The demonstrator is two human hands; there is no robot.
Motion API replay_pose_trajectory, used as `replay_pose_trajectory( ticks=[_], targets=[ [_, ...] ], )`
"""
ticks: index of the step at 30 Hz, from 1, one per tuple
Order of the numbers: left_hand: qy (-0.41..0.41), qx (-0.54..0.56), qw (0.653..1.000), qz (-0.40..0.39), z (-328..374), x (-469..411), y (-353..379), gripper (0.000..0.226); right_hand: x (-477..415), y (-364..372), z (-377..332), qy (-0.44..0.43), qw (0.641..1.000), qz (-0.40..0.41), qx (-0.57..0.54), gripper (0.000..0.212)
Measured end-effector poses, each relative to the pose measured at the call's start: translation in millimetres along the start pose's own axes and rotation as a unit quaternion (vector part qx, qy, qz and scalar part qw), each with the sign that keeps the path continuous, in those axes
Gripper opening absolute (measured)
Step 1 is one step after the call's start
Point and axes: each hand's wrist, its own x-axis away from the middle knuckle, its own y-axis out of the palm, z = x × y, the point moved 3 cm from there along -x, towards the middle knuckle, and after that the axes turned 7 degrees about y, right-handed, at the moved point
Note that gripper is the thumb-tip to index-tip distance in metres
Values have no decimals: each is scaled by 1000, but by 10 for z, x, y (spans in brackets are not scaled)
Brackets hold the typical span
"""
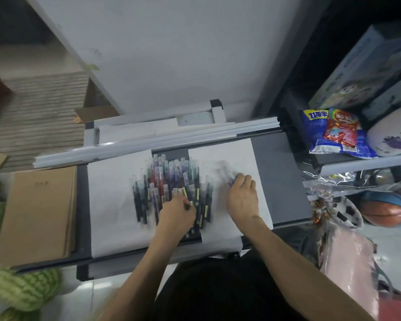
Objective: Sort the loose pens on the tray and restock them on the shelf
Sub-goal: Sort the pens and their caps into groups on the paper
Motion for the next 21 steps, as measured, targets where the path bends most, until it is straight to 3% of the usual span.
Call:
replay_pose_trajectory(
  ticks=[3,6,12,16,21],
  targets=[
    [-22,8,1000,15,11,27,22,15,-48,0,39,-26,999,-29,12,37],
    [-30,5,998,60,65,84,-2,14,-117,-81,100,-18,998,-39,-49,39],
    [-35,53,991,114,212,46,64,42,-201,-274,224,33,970,-107,-215,35],
    [-55,38,989,131,352,-68,142,72,-228,-305,403,78,910,-177,-367,7],
    [-47,4,990,130,507,-131,319,90,-191,-242,518,99,831,-232,-495,13]
  ],
)
